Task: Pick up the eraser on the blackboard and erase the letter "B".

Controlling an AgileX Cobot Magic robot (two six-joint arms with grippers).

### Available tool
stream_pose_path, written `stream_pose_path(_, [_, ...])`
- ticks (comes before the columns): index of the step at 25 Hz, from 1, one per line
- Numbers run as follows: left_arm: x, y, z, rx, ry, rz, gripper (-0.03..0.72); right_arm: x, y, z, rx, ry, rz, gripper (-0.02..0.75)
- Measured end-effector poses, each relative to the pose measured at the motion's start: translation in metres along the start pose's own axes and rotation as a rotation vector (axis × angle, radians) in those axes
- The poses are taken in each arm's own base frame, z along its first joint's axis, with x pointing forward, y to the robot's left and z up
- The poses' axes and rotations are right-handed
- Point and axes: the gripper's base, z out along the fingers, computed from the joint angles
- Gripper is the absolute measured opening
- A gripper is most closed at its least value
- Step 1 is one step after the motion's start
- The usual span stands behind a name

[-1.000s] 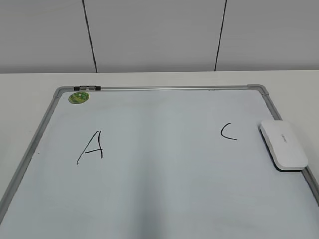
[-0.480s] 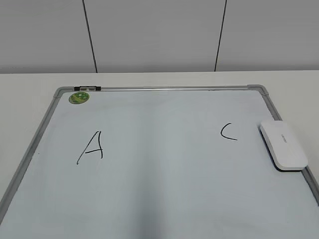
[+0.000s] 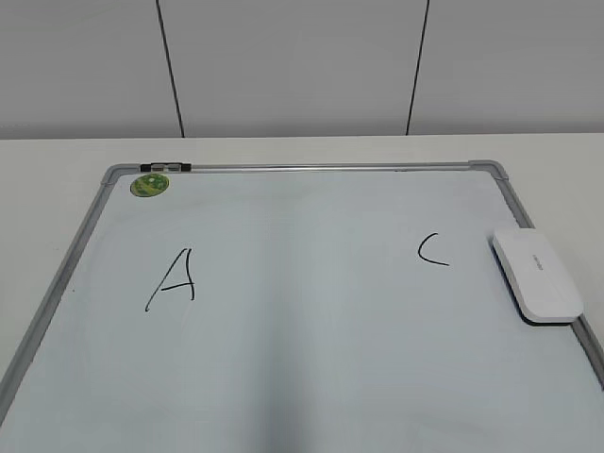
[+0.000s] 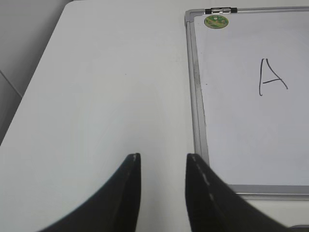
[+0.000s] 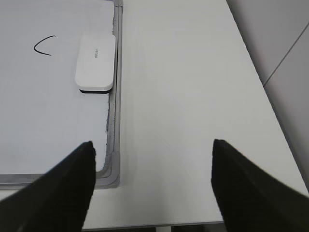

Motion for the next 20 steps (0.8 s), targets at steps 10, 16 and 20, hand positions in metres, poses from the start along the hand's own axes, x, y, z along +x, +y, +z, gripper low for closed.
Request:
stream_pose_path(10, [0.0, 0.0, 0.0, 0.0, 0.0, 0.0, 0.241, 0.0, 0.0, 0.0, 0.0, 0.0, 0.0, 0.555])
stream_pose_path(16, [0.0, 0.0, 0.0, 0.0, 0.0, 0.0, 0.241, 0.0, 0.0002, 0.0, -0.002, 0.0, 0.001, 0.554])
stream_pose_path(20, [0.0, 0.0, 0.0, 0.0, 0.0, 0.0, 0.241, -0.0001, 0.0035, -0.0001, -0.038, -0.001, 0.015, 0.555])
